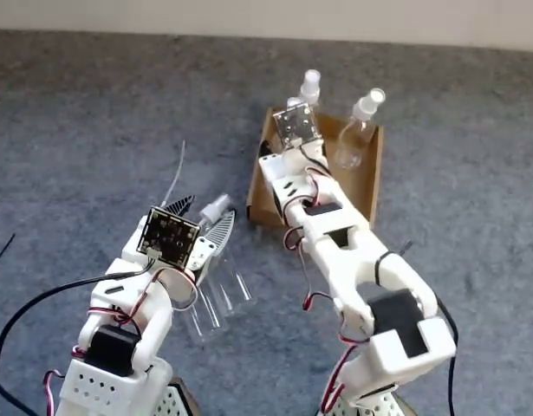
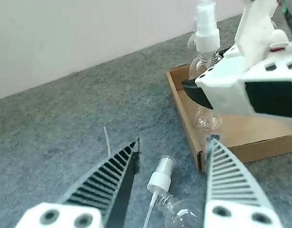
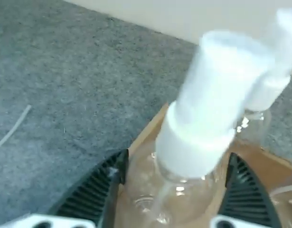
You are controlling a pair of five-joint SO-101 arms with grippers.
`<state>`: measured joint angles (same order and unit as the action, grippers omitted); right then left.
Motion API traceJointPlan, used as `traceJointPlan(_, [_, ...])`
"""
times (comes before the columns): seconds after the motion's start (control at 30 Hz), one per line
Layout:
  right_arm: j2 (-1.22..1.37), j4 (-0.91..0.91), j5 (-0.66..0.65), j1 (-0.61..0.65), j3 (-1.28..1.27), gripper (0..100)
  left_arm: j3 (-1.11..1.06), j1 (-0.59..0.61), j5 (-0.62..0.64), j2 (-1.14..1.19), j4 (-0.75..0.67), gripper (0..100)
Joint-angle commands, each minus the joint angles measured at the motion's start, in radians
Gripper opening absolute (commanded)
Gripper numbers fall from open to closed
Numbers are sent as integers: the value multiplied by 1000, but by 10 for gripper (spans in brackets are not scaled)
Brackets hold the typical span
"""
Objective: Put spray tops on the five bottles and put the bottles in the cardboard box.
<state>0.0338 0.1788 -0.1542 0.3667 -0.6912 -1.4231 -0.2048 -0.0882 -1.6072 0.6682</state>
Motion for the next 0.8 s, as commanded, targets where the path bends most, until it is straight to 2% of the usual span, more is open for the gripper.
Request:
traceJointPlan(0.0, [-111,-36,0,-7,12,257,2,15,-9,-8,2,203])
traceJointPlan(0.13, [-177,-48,0,-7,10,257,2,15,-9,-8,2,203])
traceJointPlan(0.33, [-302,-272,0,-7,54,257,2,16,-9,-8,2,203])
traceJointPlan(0.53, [-406,-716,40,31,223,257,48,110,8,-7,23,203])
traceJointPlan(0.63, [-414,-1010,78,120,363,257,84,211,58,-5,31,203])
traceJointPlan(0.77, [-366,-1330,84,283,549,257,179,323,60,-4,110,203])
